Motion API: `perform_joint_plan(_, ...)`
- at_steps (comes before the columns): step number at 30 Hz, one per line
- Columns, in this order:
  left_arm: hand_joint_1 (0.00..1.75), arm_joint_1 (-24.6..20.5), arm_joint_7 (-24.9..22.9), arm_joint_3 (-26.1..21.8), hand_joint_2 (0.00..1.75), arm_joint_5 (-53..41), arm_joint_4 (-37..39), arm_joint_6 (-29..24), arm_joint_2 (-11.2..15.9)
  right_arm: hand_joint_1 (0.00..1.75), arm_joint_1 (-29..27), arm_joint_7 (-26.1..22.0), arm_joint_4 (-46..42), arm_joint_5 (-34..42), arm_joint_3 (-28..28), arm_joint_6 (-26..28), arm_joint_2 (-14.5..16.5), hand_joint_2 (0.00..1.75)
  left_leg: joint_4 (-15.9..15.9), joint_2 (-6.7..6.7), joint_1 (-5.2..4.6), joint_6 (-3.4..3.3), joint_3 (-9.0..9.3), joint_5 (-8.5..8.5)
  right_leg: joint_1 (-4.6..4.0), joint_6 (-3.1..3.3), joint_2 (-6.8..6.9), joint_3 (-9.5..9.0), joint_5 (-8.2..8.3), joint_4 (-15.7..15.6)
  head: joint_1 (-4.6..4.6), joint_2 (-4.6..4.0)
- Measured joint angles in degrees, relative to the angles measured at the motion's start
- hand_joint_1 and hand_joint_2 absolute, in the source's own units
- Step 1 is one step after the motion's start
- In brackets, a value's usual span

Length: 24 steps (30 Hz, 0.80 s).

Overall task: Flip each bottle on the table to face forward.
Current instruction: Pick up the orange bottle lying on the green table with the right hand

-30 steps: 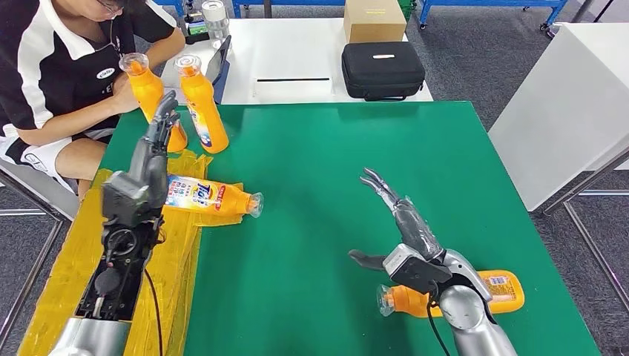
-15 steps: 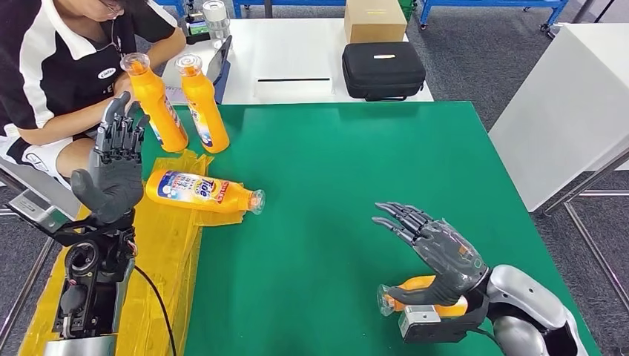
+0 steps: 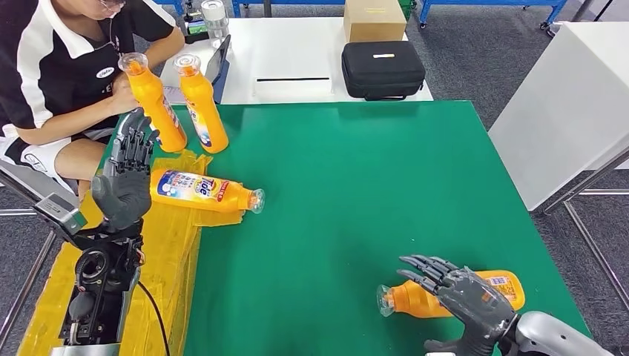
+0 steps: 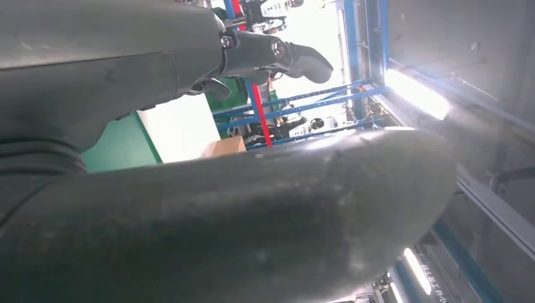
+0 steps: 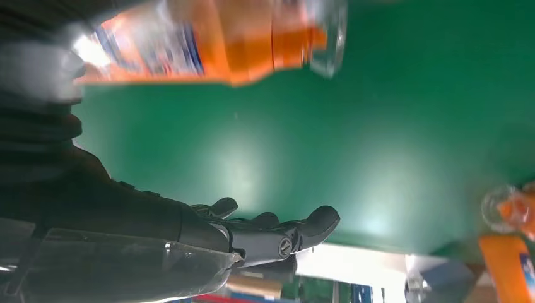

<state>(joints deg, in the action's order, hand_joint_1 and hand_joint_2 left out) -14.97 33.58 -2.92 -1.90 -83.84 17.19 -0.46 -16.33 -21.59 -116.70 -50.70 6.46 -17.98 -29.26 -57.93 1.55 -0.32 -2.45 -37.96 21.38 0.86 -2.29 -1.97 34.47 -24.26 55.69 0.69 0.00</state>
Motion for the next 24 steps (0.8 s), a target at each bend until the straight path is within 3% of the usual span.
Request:
perform_joint_plan(9,0.00,2.48,-0.60,0.45,0.00,0.87,-0.04,-1.58,0.28,0.00,-3.95,4.35,1.05,-0.85,-2.18,0.85,-2.89,1.75,0.00,-0.07,0.00,0.00,0.03,0.00,0.00,0.01,-0.05,0.00,0.00,0.00,0.00,0.00)
perform_joint_plan(17,0.00,5.39,-1.31,0.43,0.00,0.16,-0.88,-2.29,-0.08,0.00,-1.56,12.58,9.60,-12.50,-1.96,7.35,0.51,1.75,0.00,-0.04,0.01,-0.01,0.03,-0.01,-0.01,0.01,-0.04,0.00,0.00,0.00,-0.01,0.00)
perform_joint_plan(24,0.00,5.56,-1.30,0.43,0.00,-0.58,-0.75,-2.65,-0.56,0.00,1.27,14.53,17.56,-16.75,-2.50,10.35,3.24,1.75,0.00,-0.05,0.00,-0.01,0.03,-0.02,0.00,0.00,-0.04,-0.01,0.00,0.00,0.00,0.00)
